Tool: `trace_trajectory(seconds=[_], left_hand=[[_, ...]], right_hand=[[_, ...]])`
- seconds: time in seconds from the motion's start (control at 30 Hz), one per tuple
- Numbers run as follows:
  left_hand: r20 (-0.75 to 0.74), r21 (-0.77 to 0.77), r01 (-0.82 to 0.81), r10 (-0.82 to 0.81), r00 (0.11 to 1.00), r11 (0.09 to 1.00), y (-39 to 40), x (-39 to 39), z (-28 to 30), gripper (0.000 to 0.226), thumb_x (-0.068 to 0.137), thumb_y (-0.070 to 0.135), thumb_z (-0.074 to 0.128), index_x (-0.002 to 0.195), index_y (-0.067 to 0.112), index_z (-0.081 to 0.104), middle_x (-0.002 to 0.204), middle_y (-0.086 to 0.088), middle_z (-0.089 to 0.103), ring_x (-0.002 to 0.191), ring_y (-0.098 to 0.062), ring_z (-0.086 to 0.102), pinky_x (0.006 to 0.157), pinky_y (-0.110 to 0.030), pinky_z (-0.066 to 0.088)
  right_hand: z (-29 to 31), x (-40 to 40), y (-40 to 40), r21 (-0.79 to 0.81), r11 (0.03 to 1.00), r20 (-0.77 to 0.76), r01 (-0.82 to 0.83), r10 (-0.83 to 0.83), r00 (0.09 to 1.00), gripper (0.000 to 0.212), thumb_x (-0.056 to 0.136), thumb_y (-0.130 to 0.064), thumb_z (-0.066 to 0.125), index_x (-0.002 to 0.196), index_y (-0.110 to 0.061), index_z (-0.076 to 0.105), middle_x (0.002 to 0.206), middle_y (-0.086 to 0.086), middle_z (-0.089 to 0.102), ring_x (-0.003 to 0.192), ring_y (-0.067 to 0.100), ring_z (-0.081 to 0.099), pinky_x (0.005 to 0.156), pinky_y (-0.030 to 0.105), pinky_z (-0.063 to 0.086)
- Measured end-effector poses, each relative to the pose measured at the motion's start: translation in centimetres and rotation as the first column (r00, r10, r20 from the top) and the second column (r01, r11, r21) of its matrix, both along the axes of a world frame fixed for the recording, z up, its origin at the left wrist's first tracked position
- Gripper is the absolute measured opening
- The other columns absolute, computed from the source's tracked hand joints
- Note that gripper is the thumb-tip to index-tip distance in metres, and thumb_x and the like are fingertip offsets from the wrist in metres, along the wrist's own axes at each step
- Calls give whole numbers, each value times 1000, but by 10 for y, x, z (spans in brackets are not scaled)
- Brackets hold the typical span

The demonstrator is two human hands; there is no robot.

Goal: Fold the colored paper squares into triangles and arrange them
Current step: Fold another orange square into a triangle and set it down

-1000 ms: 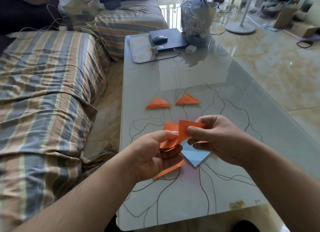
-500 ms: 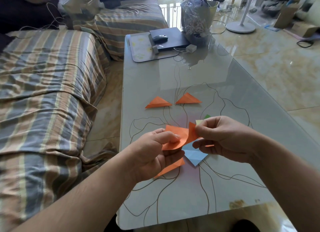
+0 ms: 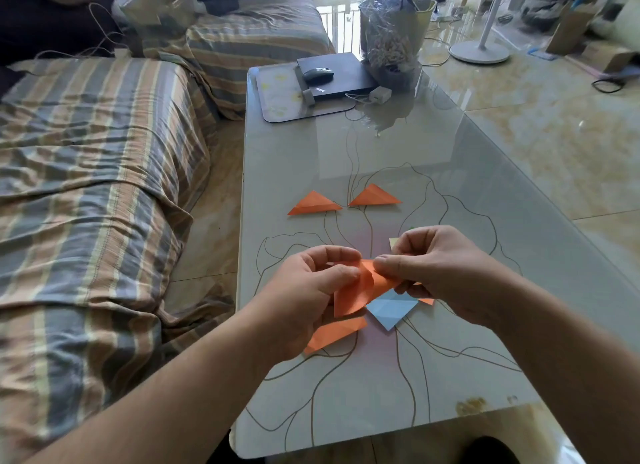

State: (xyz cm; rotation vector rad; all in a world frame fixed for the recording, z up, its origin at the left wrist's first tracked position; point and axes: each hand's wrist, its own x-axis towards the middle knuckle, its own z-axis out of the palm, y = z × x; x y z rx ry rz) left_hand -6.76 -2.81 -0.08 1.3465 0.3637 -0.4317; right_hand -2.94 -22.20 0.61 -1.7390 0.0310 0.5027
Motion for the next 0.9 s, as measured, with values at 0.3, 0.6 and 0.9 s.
trace_trajectory(seconds=[0.3, 0.6, 0.9], left_hand=[[37, 21, -21, 20, 999, 1000, -1, -1, -3, 10, 95, 3, 69, 103, 9, 72, 92, -16, 76, 76, -25, 75, 63, -36, 61], [16, -13, -24, 24, 1000, 1000, 1, -2, -3, 9, 93, 4, 71, 102, 6, 72, 89, -18, 77, 73, -25, 75, 60, -34, 61], [16, -14, -11, 11, 1000, 1000, 0, -3, -3, 10, 92, 5, 72, 102, 6, 72, 93, -21, 77, 78, -30, 76, 67, -40, 63]], right_hand=[[3, -3, 2, 6, 1000, 0, 27, -27, 1000, 27, 84, -16, 85, 69, -10, 63, 62, 8, 65, 56, 14, 64, 55, 24, 50], [3, -5, 7, -19, 998, 3, 58, -58, 998, 30, 85, -11, 83, 69, -8, 58, 56, 5, 59, 46, 12, 57, 45, 20, 44], [3, -5, 7, -47, 997, 38, 65, -63, 997, 27, 84, -13, 84, 70, -8, 61, 57, 4, 63, 49, 11, 60, 49, 21, 47]])
